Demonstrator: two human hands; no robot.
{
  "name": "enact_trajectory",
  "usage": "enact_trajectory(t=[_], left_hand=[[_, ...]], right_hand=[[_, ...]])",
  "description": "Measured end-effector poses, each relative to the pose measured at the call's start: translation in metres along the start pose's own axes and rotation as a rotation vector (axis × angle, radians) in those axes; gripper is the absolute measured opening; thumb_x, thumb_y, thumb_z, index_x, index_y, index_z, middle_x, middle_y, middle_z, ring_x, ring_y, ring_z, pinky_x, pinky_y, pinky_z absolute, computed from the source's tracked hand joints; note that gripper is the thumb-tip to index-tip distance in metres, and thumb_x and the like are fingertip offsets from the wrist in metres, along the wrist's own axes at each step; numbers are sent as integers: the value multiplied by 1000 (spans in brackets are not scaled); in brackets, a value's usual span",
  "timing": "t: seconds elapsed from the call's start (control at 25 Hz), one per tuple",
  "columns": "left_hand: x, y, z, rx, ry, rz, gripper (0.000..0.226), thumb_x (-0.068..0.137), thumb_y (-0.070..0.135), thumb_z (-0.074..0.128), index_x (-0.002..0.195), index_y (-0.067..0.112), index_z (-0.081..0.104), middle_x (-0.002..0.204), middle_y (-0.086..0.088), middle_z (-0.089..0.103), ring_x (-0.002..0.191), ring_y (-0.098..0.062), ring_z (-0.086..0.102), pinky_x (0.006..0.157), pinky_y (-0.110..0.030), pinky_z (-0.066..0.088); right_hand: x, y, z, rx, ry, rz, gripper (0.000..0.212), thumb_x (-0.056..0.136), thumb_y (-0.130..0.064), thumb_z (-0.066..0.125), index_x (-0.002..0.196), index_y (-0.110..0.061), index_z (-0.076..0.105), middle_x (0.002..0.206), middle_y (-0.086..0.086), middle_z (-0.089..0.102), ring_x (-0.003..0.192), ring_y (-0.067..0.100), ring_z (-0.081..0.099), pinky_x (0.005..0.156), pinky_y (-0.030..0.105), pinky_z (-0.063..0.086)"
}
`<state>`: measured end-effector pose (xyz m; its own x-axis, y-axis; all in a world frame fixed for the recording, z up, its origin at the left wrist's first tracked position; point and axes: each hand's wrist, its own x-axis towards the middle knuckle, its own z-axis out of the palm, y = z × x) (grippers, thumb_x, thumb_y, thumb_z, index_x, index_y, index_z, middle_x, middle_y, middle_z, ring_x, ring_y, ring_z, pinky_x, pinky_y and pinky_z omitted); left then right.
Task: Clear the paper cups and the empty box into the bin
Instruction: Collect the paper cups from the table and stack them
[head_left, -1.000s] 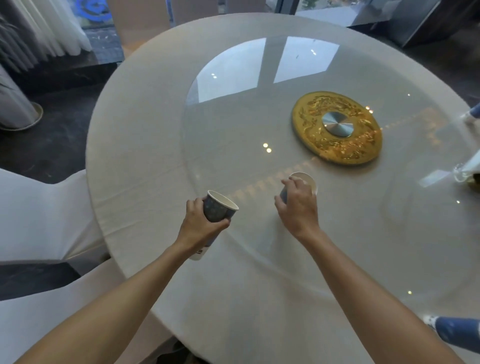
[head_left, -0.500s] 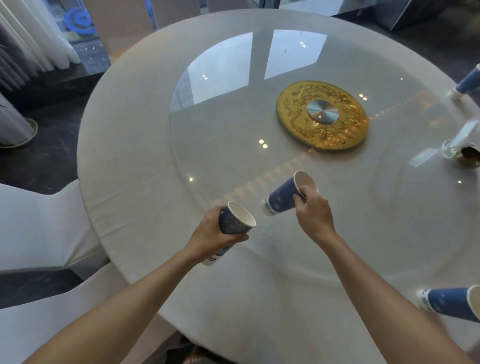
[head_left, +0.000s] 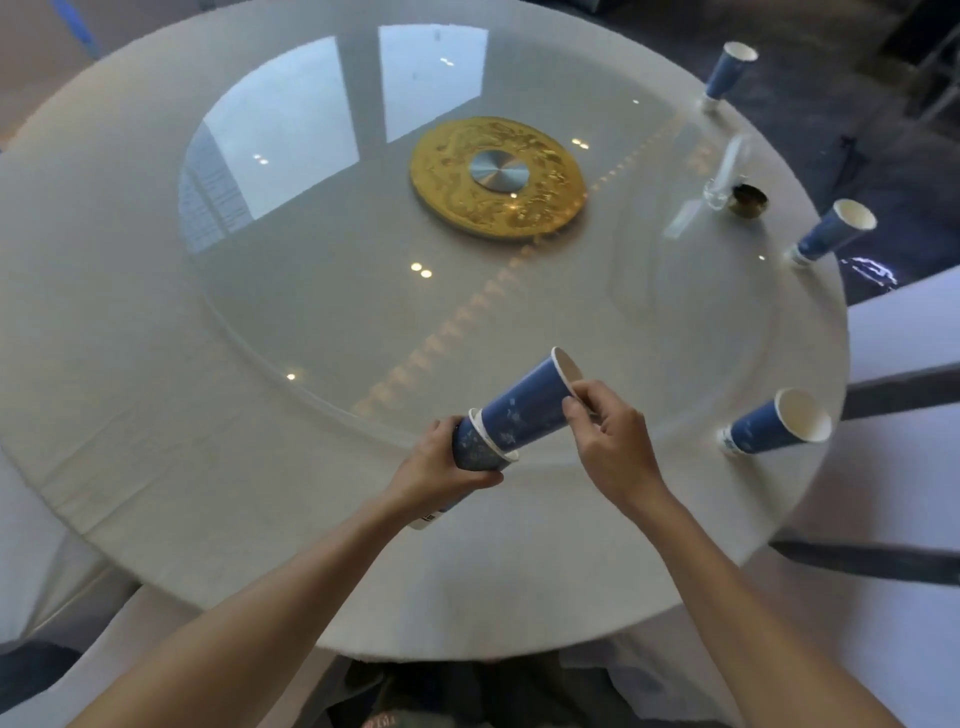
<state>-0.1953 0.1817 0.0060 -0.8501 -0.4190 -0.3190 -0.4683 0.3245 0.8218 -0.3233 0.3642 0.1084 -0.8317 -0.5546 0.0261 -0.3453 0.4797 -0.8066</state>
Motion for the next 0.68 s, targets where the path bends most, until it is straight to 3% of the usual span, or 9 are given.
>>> enact_trajectory(t=[0.12,0.2,0.28,0.36,0.44,0.56,0.68], left_hand=[[-5,21,30,-12,-82,58,81,61,49,89,133,31,57,117,9,69,101,-11,68,75,-24,53],[-8,36,51,-14,-118,101,81,61,44,91,135,32,58,117,10,70,102,-11,69,77,-24,53],[-11,48,72,-56,-164,125,81,61,41,92,134,32,59,117,8,71,105,-14,70,83,-33,59],[-14,59,93,-107,-200,137,78,60,40,94,131,34,60,115,6,73,103,-15,72,88,-42,62],[-18,72,116,-137,-217,150,75,60,39,95,128,37,62,110,10,74,100,-11,73,86,-39,62],[-23,95,149,-141,-220,160,77,62,35,96,131,36,62,112,12,74,102,-7,72,86,-34,61],[-34,116,191,-124,-207,186,82,62,37,94,136,34,59,119,10,73,109,-10,70,93,-39,60]], right_hand=[[-36,19,-19,17,-31,77,16,99,-14,56,86,-23,61,72,-12,58,68,6,54,64,31,44],[-55,29,-31,3,-46,87,15,97,-10,60,87,-20,66,78,-12,63,77,11,59,71,35,50],[-67,40,-43,-79,-85,79,10,94,-8,65,90,-14,72,98,-3,69,96,17,61,87,37,51],[-77,54,-58,-136,-148,88,12,95,-15,66,93,-14,78,122,1,65,118,17,54,100,28,43],[-88,69,-74,-115,-140,102,16,98,-21,65,95,-15,79,136,2,60,129,16,49,106,28,40],[-102,93,-100,3,-72,198,17,97,-27,68,109,-18,75,137,2,55,128,14,52,110,36,44],[-118,120,-133,40,-89,266,40,94,-37,70,129,-20,63,133,-2,54,122,12,56,106,40,48]])
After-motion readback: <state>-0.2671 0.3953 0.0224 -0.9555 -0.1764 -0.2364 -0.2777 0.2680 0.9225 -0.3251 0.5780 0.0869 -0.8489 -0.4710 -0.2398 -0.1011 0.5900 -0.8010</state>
